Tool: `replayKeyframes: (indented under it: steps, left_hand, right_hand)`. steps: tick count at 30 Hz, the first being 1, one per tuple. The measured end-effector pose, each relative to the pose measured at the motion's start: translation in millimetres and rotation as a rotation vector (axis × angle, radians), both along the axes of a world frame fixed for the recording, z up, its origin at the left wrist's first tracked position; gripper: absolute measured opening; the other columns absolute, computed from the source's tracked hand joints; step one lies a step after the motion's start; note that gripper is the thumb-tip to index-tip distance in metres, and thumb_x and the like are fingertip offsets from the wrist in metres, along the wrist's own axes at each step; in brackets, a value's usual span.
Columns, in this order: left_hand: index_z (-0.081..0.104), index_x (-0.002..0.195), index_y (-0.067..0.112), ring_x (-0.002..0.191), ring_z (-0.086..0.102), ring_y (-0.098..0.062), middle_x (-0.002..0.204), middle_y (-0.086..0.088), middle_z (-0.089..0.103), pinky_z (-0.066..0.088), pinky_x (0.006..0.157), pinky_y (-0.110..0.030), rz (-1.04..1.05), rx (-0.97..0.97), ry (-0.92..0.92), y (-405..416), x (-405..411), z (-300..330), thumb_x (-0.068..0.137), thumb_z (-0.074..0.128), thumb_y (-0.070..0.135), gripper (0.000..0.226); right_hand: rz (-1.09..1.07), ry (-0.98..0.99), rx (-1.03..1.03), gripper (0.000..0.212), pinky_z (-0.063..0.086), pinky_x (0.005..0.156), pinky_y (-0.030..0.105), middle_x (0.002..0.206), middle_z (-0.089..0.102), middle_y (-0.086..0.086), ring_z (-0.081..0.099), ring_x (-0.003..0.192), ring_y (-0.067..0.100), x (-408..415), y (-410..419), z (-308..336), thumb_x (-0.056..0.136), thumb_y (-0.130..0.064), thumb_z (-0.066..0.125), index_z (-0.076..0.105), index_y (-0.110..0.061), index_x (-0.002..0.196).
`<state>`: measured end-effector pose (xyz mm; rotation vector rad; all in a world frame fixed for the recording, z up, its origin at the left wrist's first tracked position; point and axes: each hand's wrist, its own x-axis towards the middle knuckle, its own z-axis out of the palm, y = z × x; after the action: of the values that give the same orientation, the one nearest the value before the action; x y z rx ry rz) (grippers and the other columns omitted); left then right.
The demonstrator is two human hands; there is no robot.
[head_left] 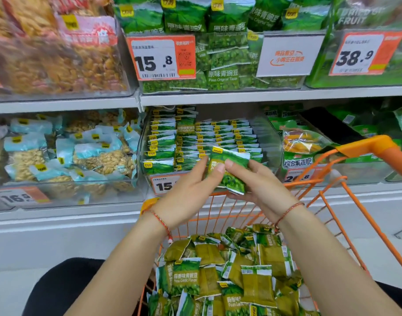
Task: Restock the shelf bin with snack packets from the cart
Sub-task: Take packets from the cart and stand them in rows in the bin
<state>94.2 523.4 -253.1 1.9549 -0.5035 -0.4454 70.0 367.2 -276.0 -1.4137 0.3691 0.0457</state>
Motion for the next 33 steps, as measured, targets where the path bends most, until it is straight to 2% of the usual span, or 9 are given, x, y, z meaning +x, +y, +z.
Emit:
replayKeyframes:
  steps: [4,7,13,15,17,20,22,27,33]
  left_hand:
    - [0.014,0.151,0.025,0.143,0.016,-0.007,0.156,0.011,0.017,0.017,0.112,-0.022,0.157,-0.155,0.059,1,15,-23,0.102,0.037,0.027,0.054]
    - [0.019,0.151,0.025,0.142,0.022,-0.010,0.153,0.012,0.022,0.017,0.118,-0.032,0.305,-0.264,0.134,-5,32,-32,0.102,0.038,0.027,0.053]
    - [0.026,0.149,0.024,0.113,0.039,0.009,0.125,0.027,0.043,0.033,0.089,-0.006,0.229,-0.187,-0.019,6,66,-37,0.100,0.041,0.033,0.052]
    - [0.036,0.144,0.028,0.101,0.050,0.010,0.122,0.024,0.051,0.042,0.085,-0.010,0.207,-0.184,-0.155,19,77,-36,0.099,0.045,0.037,0.047]
    - [0.048,0.135,0.027,0.096,0.059,0.005,0.113,0.018,0.064,0.050,0.082,-0.020,0.247,-0.141,-0.411,34,91,-42,0.095,0.043,0.037,0.042]
    - [0.057,0.125,0.020,0.093,0.056,-0.007,0.102,0.008,0.067,0.046,0.074,-0.025,0.380,0.101,-0.807,52,114,-54,0.098,0.040,0.026,0.033]
    - [0.059,0.121,0.017,0.095,0.054,-0.009,0.103,0.005,0.067,0.043,0.078,-0.023,0.458,0.065,-0.792,57,123,-59,0.097,0.042,0.021,0.030]
    - [0.061,0.118,0.009,0.102,0.052,-0.013,0.108,0.000,0.063,0.036,0.088,-0.016,0.470,0.043,-0.869,54,132,-62,0.098,0.043,0.018,0.028]
    - [0.049,0.131,0.013,0.105,0.054,-0.015,0.113,0.004,0.060,0.045,0.088,-0.032,0.438,-0.062,-0.798,59,131,-56,0.099,0.034,0.035,0.042]
  right_hand:
    - [0.040,0.012,-0.018,0.079,0.059,0.074,0.036,0.130,0.055,0.005,0.061,0.106,0.015,29,22,-2,0.081,-0.039,0.068,0.032,-0.004,0.143]
    - [0.121,0.005,-0.021,0.061,0.058,0.079,0.034,0.122,0.062,0.000,0.065,0.100,0.009,46,23,-5,0.083,-0.027,0.069,0.042,-0.008,0.135]
    - [0.148,-0.024,-0.075,0.020,0.053,0.091,0.037,0.098,0.071,-0.004,0.066,0.097,0.010,86,18,-6,0.081,-0.020,0.072,0.055,-0.028,0.090]
    - [0.112,-0.017,-0.139,0.051,0.053,0.090,0.037,0.119,0.064,-0.002,0.060,0.111,0.014,102,14,-4,0.075,-0.030,0.077,0.056,-0.017,0.120]
    - [0.057,-0.014,-0.240,0.087,0.044,0.091,0.033,0.133,0.047,-0.005,0.049,0.117,0.013,116,7,-6,0.074,-0.035,0.076,0.032,-0.009,0.144]
    - [0.017,-0.001,-0.324,0.096,0.038,0.088,0.033,0.126,0.050,-0.001,0.049,0.111,0.017,142,-1,-1,0.063,-0.041,0.080,0.035,-0.006,0.141]
    - [-0.040,-0.006,-0.373,0.116,0.045,0.091,0.037,0.124,0.060,0.009,0.058,0.111,0.023,162,-2,-4,0.031,-0.049,0.084,0.048,-0.003,0.131]
    - [-0.002,-0.018,-0.427,0.110,0.041,0.106,0.043,0.141,0.046,0.011,0.047,0.127,0.027,199,14,-19,0.054,-0.040,0.084,0.031,-0.006,0.145]
    - [-0.061,-0.039,-0.414,0.091,0.034,0.111,0.035,0.149,0.037,0.009,0.038,0.135,0.024,218,20,-39,0.072,-0.010,0.081,0.028,-0.006,0.146]
